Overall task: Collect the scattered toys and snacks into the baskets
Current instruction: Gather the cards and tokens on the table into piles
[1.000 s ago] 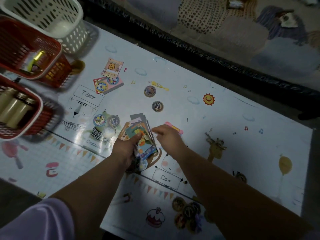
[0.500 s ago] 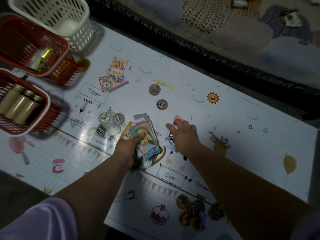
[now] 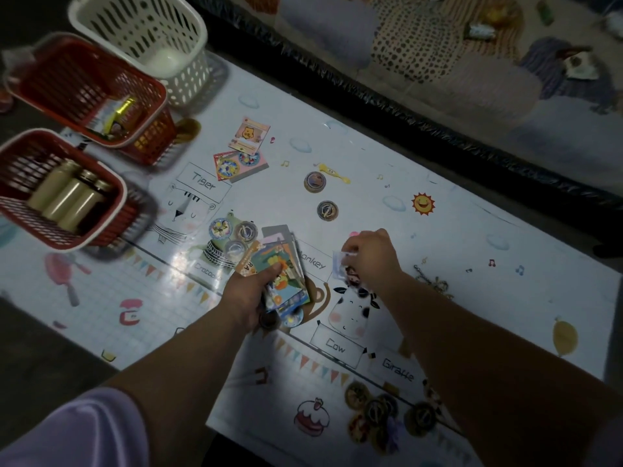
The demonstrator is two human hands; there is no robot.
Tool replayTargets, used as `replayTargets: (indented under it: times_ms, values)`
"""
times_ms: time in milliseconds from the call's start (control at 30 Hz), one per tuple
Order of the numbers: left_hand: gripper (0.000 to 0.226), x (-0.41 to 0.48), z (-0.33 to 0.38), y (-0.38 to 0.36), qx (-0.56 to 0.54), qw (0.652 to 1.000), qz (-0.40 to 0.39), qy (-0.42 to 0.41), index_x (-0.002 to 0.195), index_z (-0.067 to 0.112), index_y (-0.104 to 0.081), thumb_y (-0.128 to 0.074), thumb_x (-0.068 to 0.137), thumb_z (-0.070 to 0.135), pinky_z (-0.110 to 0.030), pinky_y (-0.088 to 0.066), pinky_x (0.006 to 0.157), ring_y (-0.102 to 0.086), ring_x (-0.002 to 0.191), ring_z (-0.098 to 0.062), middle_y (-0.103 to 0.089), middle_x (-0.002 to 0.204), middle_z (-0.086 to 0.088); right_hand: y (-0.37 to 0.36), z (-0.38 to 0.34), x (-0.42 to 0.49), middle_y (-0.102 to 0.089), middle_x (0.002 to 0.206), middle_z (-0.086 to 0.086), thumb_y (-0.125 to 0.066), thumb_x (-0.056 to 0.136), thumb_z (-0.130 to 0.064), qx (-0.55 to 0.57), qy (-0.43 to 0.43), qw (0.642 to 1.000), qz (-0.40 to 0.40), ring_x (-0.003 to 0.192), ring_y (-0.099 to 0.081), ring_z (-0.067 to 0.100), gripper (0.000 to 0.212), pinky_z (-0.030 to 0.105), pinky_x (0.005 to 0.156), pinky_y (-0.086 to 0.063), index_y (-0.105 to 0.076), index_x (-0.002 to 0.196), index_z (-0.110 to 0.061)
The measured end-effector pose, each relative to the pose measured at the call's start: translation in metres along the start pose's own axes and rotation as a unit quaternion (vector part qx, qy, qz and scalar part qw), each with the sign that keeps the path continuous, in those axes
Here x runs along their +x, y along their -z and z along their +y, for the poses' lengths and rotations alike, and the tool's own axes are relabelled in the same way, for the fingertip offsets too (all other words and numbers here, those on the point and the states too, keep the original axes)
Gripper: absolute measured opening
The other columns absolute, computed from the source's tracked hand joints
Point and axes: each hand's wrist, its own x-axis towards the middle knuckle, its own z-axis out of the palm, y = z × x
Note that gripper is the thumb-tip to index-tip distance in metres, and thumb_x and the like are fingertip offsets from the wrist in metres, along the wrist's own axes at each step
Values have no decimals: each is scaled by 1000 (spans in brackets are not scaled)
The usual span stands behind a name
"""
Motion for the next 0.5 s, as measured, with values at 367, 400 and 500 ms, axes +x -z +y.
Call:
replayTargets:
  times_ms: [367,400,500]
  values:
    - [13,-21,28,-10,-6,1000,10,-26,90,9,-66,-68,81,1,-35,-59,52,-70,55,-18,-73,65,-3,43,-54,-15,-66,80,9,-66,88,-13,624,-247,741,2,71,-65,24,11,36,72,-55,-59,80,-10]
    - [11,-22,31,-10,-4,1000,9,-24,87,10,-66,-68,81,1,-35,-60,54,-70,54,-18,-73,65,-3,43,-62,-16,-66,80,8,-63,90,-14,626,-239,742,-25,70,-64,23,12,36,67,-56,-57,80,-12]
    - [5,-25,39,-11,-7,999,-22,-27,88,9,-67,-66,84,6,-38,-60,56,-71,60,-21,-75,77,-8,36,-88,-17,-61,79,8,-60,92,-14,596,-203,776,-45,72,-62,25,17,32,59,-55,-50,79,-17]
